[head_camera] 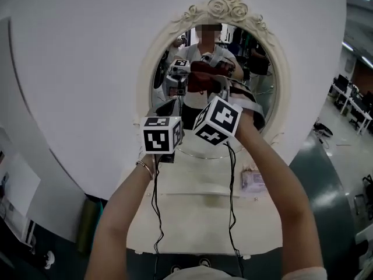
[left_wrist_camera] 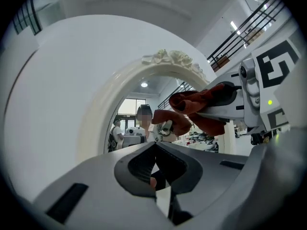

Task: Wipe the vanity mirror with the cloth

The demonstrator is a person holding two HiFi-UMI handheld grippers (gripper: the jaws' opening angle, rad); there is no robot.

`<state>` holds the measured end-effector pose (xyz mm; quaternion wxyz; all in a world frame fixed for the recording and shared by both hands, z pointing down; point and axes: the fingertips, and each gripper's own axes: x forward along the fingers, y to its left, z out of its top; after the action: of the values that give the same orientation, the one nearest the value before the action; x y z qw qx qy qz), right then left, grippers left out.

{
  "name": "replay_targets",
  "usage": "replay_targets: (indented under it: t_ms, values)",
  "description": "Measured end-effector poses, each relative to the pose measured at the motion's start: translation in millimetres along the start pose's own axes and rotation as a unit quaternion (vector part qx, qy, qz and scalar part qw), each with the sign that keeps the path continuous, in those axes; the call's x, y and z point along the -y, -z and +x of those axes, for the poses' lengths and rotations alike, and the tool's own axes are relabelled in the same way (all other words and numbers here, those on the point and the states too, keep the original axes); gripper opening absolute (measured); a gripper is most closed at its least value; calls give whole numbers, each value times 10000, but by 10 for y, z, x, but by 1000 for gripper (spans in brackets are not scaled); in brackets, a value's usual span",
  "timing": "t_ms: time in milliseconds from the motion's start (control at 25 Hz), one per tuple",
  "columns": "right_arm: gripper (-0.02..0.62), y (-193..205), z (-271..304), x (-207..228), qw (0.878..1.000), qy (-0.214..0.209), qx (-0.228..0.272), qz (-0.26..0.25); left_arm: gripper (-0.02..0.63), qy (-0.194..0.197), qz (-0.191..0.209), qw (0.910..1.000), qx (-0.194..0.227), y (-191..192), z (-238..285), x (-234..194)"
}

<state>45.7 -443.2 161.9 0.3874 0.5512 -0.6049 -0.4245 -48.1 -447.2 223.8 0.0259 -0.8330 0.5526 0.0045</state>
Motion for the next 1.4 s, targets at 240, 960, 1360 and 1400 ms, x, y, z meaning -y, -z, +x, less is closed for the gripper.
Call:
replay_targets:
  t_ms: [240,960,1360,1400]
  values:
    - [57,-46,-43,709,9971,603,-79,-450,11,74,112,9996,237,-622,137,94]
    - [57,-176,147,1430,9865,1139,-188,-1160,11,-49,435,9965,716,-1654,286,108]
    - [57,-81,189,1129,9913,832,-231,-997,11,56,435,9980,455,-1212,367,195]
    - [57,-67,188,1079,9917,792,-234,-985,11,64,406,9983,422,-1148,368,196]
